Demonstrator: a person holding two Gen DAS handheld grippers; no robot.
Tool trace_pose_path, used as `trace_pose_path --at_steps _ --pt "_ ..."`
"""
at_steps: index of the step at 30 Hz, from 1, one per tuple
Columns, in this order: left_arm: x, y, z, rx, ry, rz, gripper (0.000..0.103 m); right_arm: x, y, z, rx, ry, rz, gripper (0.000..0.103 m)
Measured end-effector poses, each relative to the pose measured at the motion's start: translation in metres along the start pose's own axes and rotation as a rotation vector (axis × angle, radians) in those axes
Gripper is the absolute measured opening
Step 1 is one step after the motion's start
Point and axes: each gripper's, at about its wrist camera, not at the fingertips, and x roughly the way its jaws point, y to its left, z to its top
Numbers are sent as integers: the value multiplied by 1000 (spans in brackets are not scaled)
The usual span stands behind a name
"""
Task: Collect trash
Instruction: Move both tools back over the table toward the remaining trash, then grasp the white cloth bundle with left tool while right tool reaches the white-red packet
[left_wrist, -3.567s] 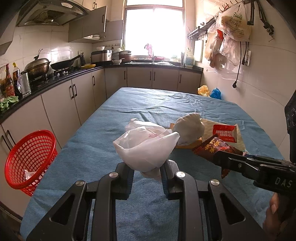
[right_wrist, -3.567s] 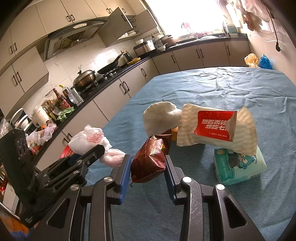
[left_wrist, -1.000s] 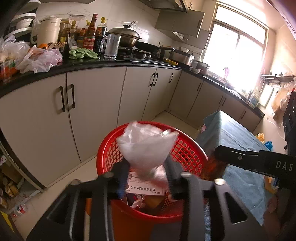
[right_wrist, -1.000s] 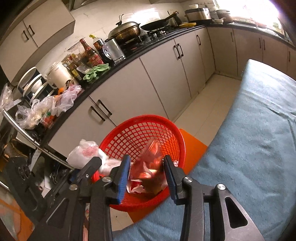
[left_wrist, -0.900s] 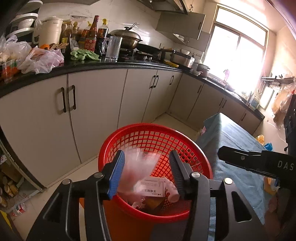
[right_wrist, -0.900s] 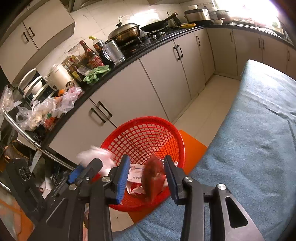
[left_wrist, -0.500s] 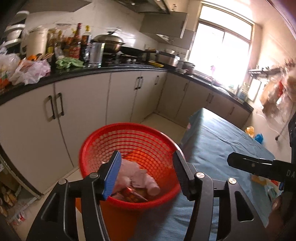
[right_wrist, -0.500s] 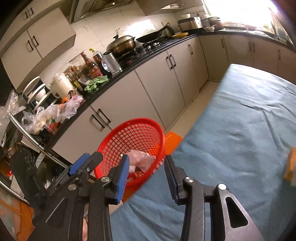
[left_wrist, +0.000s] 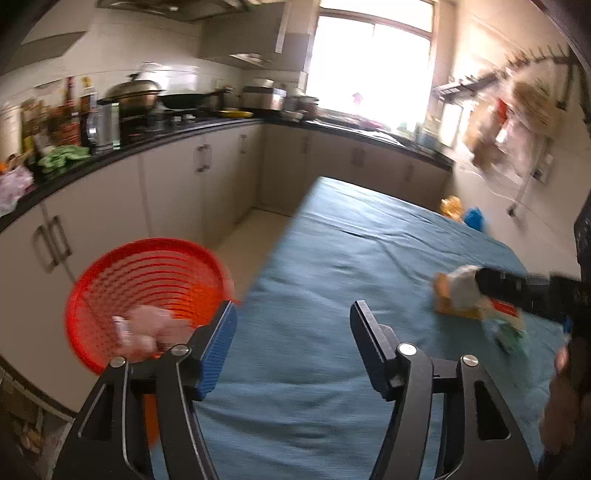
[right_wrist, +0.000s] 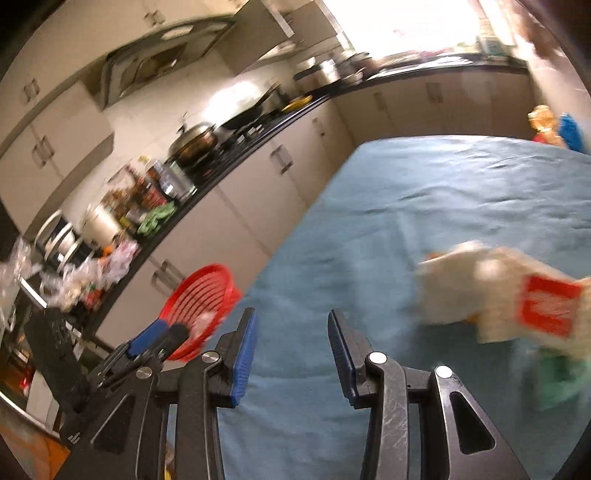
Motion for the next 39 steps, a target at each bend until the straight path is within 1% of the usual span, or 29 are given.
trace_pose_path --at_steps 3,4,7,8,10,11,14,19,22,26,28,29,30,31,32,33,37,39 --pt "6 -29 3 35 38 -60 67 -33 -44 13 58 -63 -57 42" --pt "10 -43 5 50 59 -83 67 -41 -59 17 76 -74 -71 45" --pt "22 -71 10 68 119 -150 69 -61 -109 27 143 -93 -126 46" --pt "27 -83 14 74 138 -168 69 -64 -130 30 173 -86 -147 46" --pt "38 -102 19 77 172 -192 70 -66 -155 33 213 -76 -151 46" --pt "46 -110 24 70 187 -208 71 -66 -172 33 259 -75 -139 46" --pt "69 -130 36 42 224 -220 74 -70 -199 28 340 -86 -100 46" --pt "112 -159 45 31 278 -215 77 -80 -212 22 405 -109 -59 46" --pt "127 -175 43 65 283 -174 77 -79 -215 23 428 -119 -34 46" --pt "140 -188 37 96 292 -160 77 -82 -217 21 445 -129 -24 46" --pt "142 -187 32 94 288 -169 67 -78 -217 21 445 -120 -28 46" --pt "143 -186 31 93 286 -172 52 -77 -217 20 447 -116 -30 46" --pt "143 -183 30 91 287 -173 46 -74 -218 20 450 -109 -34 46" --pt "143 -180 30 79 284 -181 45 -71 -219 19 453 -100 -35 46" --pt "142 -176 30 65 281 -191 41 -69 -222 18 454 -93 -38 46" --pt "139 -171 30 55 275 -199 40 -66 -223 17 453 -86 -44 46" --pt "121 -149 30 28 234 -202 39 -53 -224 15 446 -49 -55 46" --pt "108 -136 29 16 202 -187 39 -46 -222 14 438 -22 -37 47"
